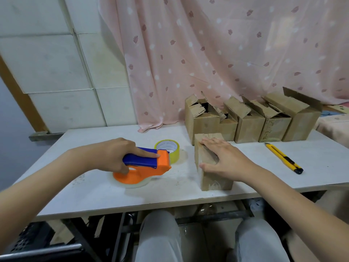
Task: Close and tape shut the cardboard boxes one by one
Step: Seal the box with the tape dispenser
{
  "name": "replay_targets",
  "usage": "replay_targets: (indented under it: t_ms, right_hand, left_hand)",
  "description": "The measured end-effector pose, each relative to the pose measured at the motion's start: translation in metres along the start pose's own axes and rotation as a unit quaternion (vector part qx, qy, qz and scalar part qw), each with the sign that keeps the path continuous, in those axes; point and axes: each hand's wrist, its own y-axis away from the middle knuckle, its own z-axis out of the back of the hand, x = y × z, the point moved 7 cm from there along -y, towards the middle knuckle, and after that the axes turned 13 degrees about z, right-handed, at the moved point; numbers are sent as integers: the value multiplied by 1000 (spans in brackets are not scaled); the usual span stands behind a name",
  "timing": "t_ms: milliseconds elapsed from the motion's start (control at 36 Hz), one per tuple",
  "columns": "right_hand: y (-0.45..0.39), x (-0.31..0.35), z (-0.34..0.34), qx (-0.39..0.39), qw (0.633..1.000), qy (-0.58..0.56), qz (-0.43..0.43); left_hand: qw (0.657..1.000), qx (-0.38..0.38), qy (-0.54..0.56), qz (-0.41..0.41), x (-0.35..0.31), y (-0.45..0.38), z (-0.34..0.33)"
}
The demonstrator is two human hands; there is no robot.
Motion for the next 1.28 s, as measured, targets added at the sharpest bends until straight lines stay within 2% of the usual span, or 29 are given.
replay_targets:
  t_ms: [278,444,583,833,944,1167,1278]
  right_hand:
    - [-1,1,0,-1,1000,6,-1]
    - [-2,0,-1,-1,1000,8,-1]
    - [-3,0,-1,-2,1000,14,2]
    - [-3,3,-2,-6,999,32,8]
    - [-4,1,-3,-13,999,31,9]
    - [-5,-2,-4,-12,1000,26,6]
    - [-4,-1,-4,-8,1000,23,0]
  left_hand:
    - [995,28,-91,8,-33,-11,21]
    - [980,3,-198,-16,-67,-28,36]
    - [969,31,-244,-16,-87,-35,42]
    - [960,102,-260,16,-95,-53,43]
    - [940,110,-323,23,-84,-51,30]
    - [980,69,-175,66,-27,-39,48]
    - [991,68,-14,117,17,-26,37]
